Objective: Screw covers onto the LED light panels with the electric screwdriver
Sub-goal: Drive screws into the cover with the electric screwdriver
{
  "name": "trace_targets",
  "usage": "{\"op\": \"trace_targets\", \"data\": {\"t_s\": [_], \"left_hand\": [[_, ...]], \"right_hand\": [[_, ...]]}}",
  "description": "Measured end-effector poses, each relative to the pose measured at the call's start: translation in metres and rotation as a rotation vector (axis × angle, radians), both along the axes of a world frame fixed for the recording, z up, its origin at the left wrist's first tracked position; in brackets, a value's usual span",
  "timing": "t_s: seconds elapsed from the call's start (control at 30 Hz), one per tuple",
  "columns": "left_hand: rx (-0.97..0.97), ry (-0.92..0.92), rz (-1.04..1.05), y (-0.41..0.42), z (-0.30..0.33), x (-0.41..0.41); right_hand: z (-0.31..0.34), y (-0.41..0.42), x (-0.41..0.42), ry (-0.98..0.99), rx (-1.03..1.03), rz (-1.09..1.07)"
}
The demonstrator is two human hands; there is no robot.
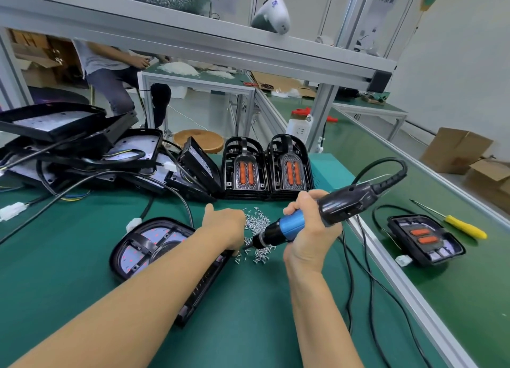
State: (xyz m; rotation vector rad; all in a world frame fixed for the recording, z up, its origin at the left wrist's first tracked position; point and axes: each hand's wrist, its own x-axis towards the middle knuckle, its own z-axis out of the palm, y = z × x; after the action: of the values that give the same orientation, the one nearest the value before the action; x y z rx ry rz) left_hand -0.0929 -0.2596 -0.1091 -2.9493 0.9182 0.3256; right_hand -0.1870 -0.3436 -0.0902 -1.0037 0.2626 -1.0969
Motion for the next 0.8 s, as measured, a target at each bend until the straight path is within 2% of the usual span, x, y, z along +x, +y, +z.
{"op": "trace_targets", "data": {"t_s": [0.67, 0.8], "left_hand": [[-0.062, 0.013, 0.011, 0.006, 0.0, -0.005], [-0.192, -0.027, 0.012, 0.015, 0.009, -0.009]], "right_hand": [[-0.003, 0.001, 0.007, -0.001, -0.042, -0.001], [0.003, 0.002, 0.001, -0.015, -0.054, -0.002]]}}
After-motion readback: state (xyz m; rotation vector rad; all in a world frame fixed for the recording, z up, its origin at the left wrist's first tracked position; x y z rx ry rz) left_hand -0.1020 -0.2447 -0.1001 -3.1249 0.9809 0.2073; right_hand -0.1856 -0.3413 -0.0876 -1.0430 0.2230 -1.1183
